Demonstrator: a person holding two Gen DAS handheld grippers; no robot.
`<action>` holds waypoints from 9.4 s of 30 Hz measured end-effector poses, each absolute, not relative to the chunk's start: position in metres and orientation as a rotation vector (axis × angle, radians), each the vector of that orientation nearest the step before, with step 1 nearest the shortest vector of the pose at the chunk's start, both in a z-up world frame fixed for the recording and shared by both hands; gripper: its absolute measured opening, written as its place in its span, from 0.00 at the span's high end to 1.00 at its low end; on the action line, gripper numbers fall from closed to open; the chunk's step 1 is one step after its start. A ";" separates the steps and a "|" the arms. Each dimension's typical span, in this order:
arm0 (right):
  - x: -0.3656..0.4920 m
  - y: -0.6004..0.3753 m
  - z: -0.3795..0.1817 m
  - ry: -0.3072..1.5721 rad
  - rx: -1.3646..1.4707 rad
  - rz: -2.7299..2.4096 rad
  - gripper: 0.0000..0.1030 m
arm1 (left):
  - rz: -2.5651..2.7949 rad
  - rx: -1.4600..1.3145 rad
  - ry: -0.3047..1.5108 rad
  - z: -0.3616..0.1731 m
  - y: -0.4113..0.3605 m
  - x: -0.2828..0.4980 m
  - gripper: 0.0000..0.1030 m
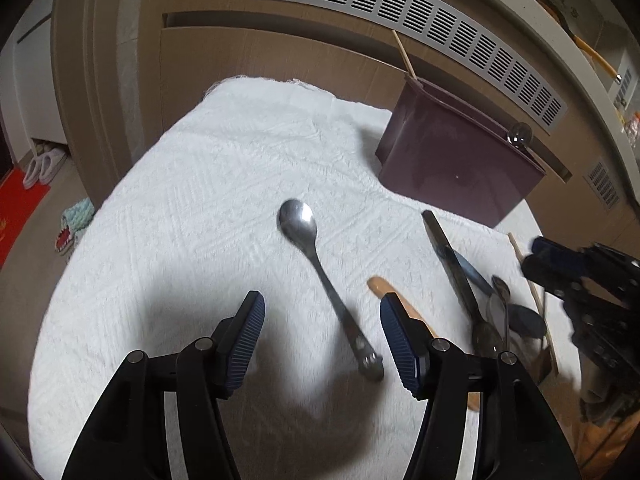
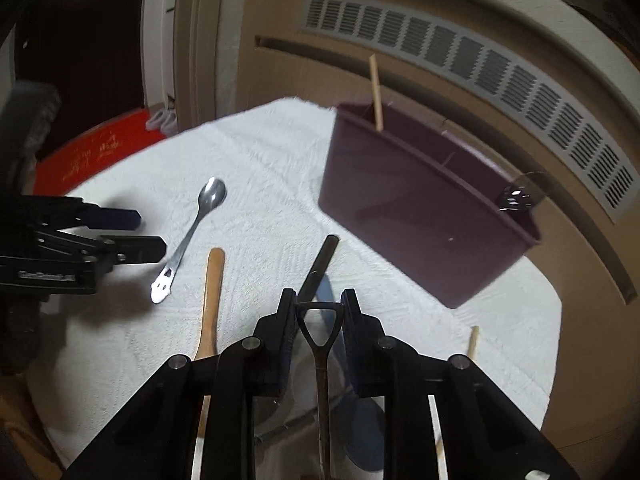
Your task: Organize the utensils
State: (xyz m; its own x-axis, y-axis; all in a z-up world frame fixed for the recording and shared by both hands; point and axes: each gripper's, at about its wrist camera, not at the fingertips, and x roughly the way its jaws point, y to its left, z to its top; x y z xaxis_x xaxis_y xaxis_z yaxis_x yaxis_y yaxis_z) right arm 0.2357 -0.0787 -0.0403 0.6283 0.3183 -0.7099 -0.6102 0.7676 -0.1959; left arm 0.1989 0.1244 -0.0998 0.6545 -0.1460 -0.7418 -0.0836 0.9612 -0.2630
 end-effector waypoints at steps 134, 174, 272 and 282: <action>0.134 -0.132 -0.073 0.750 -0.291 0.465 0.33 | -0.133 -0.175 0.813 -0.066 0.085 0.161 0.31; 0.196 -0.192 0.009 0.651 -0.070 0.338 0.80 | -0.278 0.110 0.882 -0.092 -0.036 0.177 0.40; 0.325 -0.169 0.143 0.487 0.168 0.619 0.80 | -0.432 -0.224 0.254 0.151 0.035 0.338 0.66; 0.386 -0.167 0.046 0.777 0.314 0.612 0.80 | -0.365 -0.286 0.461 0.055 0.042 0.397 0.66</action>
State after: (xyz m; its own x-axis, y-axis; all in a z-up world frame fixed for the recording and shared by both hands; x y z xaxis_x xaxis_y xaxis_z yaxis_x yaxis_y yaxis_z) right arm 0.3856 -0.1672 0.0455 0.5528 0.6197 -0.5571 -0.3966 0.7836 0.4782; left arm 0.3966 0.0420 0.0545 0.8333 -0.4027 -0.3787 0.2755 0.8965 -0.3471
